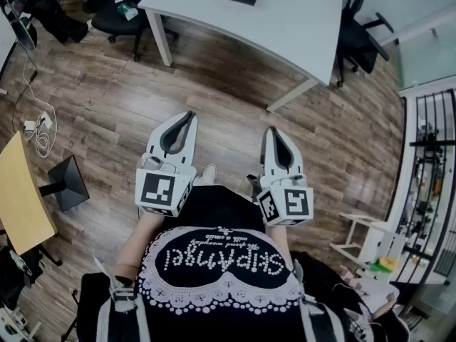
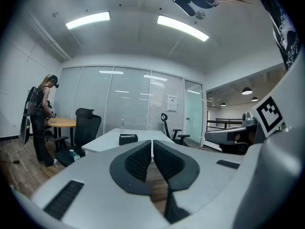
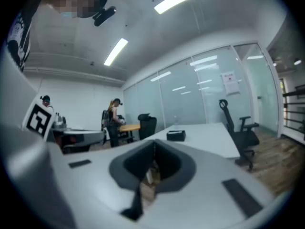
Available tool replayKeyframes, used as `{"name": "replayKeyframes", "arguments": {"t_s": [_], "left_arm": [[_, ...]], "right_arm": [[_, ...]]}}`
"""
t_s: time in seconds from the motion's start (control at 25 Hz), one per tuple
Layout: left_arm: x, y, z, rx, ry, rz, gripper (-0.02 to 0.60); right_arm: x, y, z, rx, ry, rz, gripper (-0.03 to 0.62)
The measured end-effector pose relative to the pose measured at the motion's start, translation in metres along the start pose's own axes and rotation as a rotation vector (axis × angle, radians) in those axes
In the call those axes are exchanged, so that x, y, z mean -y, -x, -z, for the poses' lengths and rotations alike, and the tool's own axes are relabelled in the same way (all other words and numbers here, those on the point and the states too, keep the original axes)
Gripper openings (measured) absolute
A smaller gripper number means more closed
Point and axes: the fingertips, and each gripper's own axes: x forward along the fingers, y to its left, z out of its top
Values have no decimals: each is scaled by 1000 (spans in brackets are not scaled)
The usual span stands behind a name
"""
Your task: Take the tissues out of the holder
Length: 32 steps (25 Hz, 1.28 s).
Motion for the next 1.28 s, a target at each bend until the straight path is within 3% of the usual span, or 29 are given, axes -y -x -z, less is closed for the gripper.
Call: {"name": "replayKeyframes", "arguments": {"t_s": [0.76,0.92,1.28], "left_arm": [[12,3,-1,7,-2,-1,32],[17,3,-2,5,-4,20,32],[6,-9,3,-28,13,59,32]], "right_arm": [[4,7,-1,16,-16,-28,32],[5,6,1,11,-48,-57,34],[15,-7,11,-43,-23,-26,32]]}}
